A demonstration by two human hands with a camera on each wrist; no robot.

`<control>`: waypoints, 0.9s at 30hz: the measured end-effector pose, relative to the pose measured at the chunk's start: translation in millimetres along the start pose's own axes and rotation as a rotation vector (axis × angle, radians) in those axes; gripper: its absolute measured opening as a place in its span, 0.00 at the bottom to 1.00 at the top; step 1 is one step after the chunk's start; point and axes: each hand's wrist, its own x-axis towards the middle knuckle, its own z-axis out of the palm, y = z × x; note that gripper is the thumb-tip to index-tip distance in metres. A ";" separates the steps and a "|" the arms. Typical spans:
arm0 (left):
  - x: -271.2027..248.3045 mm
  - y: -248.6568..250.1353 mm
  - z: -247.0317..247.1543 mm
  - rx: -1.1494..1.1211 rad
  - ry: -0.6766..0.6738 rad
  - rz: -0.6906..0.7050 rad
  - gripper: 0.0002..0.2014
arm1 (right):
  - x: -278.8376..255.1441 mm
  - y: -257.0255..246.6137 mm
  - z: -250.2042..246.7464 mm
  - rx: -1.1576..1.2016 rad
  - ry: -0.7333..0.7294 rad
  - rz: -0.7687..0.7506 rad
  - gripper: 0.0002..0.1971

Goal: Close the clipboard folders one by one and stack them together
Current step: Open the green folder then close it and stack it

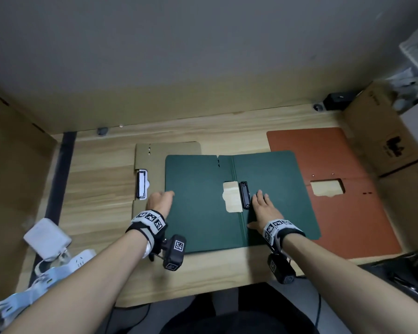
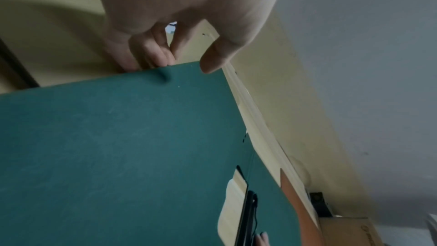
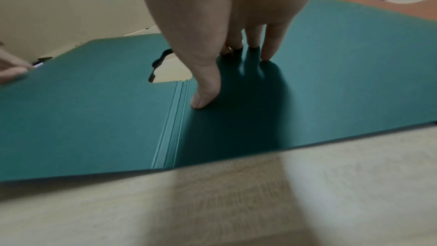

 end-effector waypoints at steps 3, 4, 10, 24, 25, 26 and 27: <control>-11.5 13.4 -5.6 -0.047 -0.008 0.043 0.14 | 4.0 -4.8 -4.2 -0.026 0.008 0.001 0.53; -16.0 19.5 -7.1 -0.058 -0.026 0.068 0.18 | 4.4 -5.3 -6.2 -0.029 0.007 -0.001 0.53; -53.8 49.9 -20.2 0.128 -0.310 0.345 0.35 | 2.3 8.7 -42.0 0.128 0.002 -0.119 0.38; -150.4 154.7 94.0 0.182 -0.404 0.552 0.17 | -5.7 96.6 -172.6 0.692 0.340 -0.191 0.19; -150.6 154.4 103.4 0.211 -0.421 0.538 0.16 | -7.1 101.8 -173.6 0.722 0.343 -0.181 0.17; -148.8 151.6 112.6 0.241 -0.430 0.529 0.15 | -8.5 106.3 -174.1 0.750 0.329 -0.174 0.16; -144.8 146.4 121.0 0.279 -0.434 0.515 0.15 | -10.9 110.4 -173.5 0.781 0.298 -0.170 0.16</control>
